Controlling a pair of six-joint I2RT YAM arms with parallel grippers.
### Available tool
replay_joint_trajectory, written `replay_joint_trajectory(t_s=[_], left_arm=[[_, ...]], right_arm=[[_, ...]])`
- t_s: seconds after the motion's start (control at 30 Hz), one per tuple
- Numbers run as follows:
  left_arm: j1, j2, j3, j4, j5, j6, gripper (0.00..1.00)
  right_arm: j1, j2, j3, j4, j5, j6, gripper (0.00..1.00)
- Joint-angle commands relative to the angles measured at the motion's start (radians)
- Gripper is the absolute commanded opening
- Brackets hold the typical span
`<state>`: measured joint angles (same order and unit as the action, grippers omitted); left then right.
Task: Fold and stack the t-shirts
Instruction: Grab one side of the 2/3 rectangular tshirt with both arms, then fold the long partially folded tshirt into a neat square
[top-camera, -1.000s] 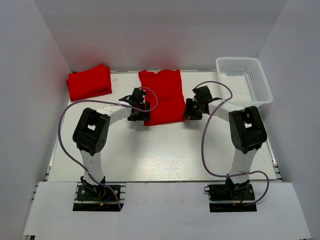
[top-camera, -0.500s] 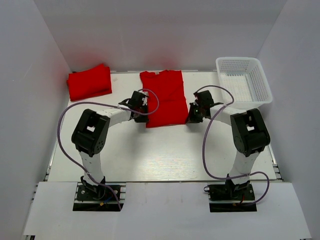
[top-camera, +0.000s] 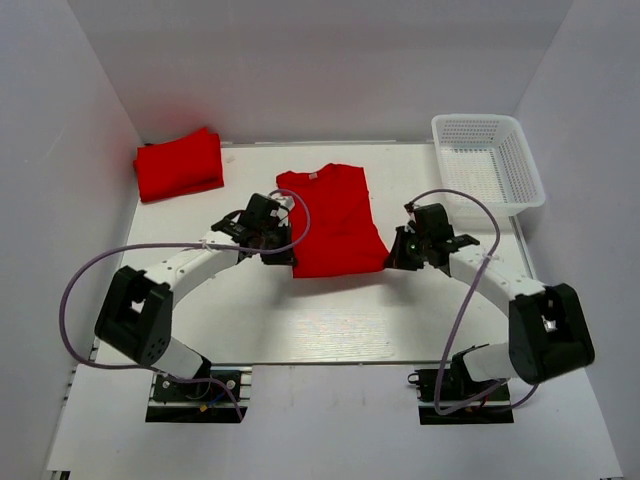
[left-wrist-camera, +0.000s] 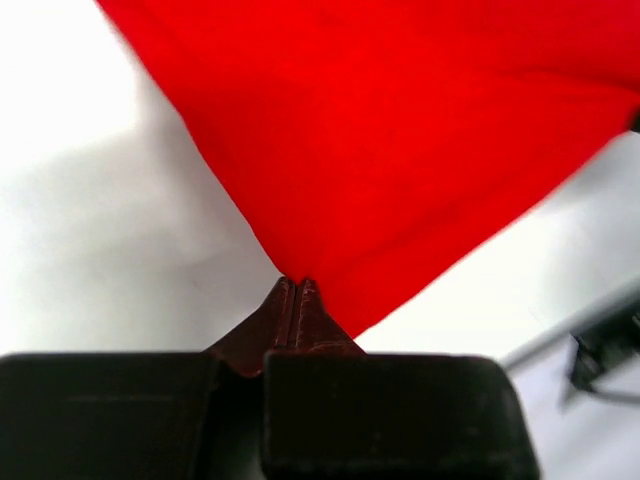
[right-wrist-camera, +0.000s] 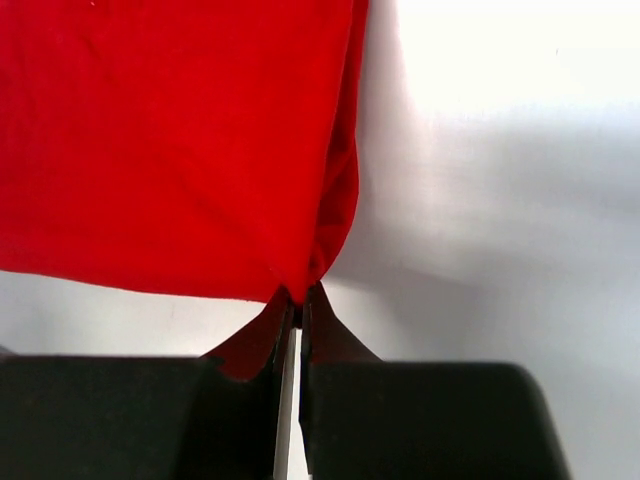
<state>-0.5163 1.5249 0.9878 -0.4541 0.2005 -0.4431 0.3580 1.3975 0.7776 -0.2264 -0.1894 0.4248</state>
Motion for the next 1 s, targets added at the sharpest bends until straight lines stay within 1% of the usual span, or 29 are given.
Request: replay_joint_trajectory(t_s=[0.0,0.07,0.1,0.2,0.23,0.27,0.37,0.43,0.5,0.57,0.6,0.73,0.83,0.87,0.93,0.97], left_arm=[[-0.007,-0.1,-0.011,-0.133,0.101,-0.009,0.0],[-0.016,-0.123,-0.011,-0.144,0.116,-0.019,0.0],[-0.016,-0.135,0.015,-0.158,0.116,-0.019,0.0],[-0.016,-0.135,0.069,-0.169,0.128,-0.008,0.0],[-0.016,-0.102,0.124,-0.169,0.138,0.013,0.0],[-0.016,-0.101,0.124,-0.178,0.139,0.014,0.0],[0.002,-0.077,0.181,-0.178,0.126,0.023,0.0],[0.012,-0.045,0.222,-0.188,0.074,0.014,0.0],[0.012,-0.019,0.259,-0.201,0.016,0.001,0.0],[0.012,0.029,0.322,-0.21,-0.036,-0.011,0.0],[0.012,0.046,0.343,-0.222,-0.056,-0.023,0.0],[0.033,0.115,0.452,-0.242,-0.171,-0.06,0.0],[0.055,0.135,0.495,-0.251,-0.22,-0.08,0.0],[0.065,0.15,0.496,-0.241,-0.23,-0.08,0.0],[0.078,0.173,0.529,-0.241,-0.239,-0.08,0.0],[0.09,0.194,0.529,-0.232,-0.239,-0.08,0.0]], right_arm=[[0.012,-0.104,-0.026,-0.112,-0.012,0.022,0.0],[0.016,-0.147,-0.014,-0.146,-0.004,0.025,0.0],[0.015,-0.176,-0.008,-0.157,0.019,0.022,0.0],[0.015,-0.186,0.038,-0.177,0.041,0.011,0.0],[0.015,-0.167,0.089,-0.144,0.021,-0.006,0.0],[0.015,-0.16,0.089,-0.143,0.024,-0.011,0.0],[0.012,-0.1,0.173,-0.137,0.03,-0.03,0.0],[0.012,-0.066,0.23,-0.123,0.033,-0.035,0.0],[0.009,-0.031,0.252,-0.1,0.042,-0.04,0.0],[0.006,-0.008,0.307,-0.057,0.053,-0.038,0.0],[0.006,0.032,0.327,-0.053,0.056,-0.038,0.0],[0.007,0.119,0.463,-0.027,0.056,-0.044,0.0],[0.006,0.187,0.531,-0.027,0.065,-0.063,0.0],[0.001,0.21,0.579,-0.031,0.068,-0.066,0.0],[-0.001,0.263,0.615,-0.042,0.08,-0.072,0.0],[-0.004,0.28,0.67,-0.063,0.084,-0.083,0.0]])
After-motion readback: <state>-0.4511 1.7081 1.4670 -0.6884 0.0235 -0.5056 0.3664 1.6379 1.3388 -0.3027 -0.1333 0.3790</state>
